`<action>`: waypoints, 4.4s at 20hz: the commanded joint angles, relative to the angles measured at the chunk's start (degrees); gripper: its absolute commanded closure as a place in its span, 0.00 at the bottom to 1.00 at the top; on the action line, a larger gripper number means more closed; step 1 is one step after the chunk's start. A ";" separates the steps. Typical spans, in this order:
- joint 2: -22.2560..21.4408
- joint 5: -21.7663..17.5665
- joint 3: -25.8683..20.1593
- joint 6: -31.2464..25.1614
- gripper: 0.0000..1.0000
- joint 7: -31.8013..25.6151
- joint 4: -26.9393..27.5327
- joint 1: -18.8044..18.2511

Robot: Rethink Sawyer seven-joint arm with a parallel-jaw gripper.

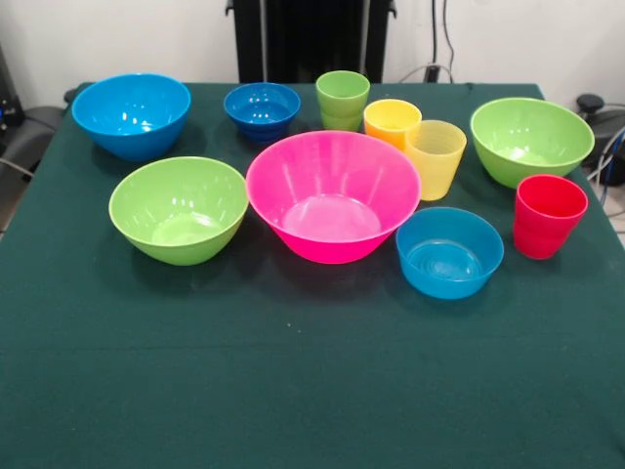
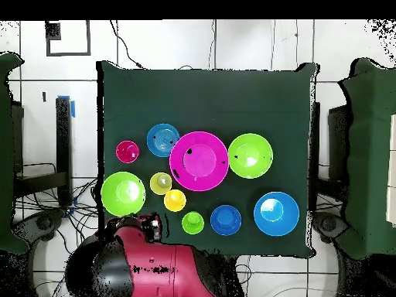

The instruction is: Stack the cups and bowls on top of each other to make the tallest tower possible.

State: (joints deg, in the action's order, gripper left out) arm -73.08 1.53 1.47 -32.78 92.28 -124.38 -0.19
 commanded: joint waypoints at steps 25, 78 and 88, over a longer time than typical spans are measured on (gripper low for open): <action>25.38 -7.06 -9.08 40.01 0.00 9.09 -7.67 -7.70; 25.45 -3.37 -15.78 26.76 0.00 8.72 -1.14 -13.10; 25.94 -2.00 -16.00 26.76 0.00 9.87 -0.92 -12.64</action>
State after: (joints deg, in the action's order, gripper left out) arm -49.30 -3.14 -10.05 -2.05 92.38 -128.80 -13.45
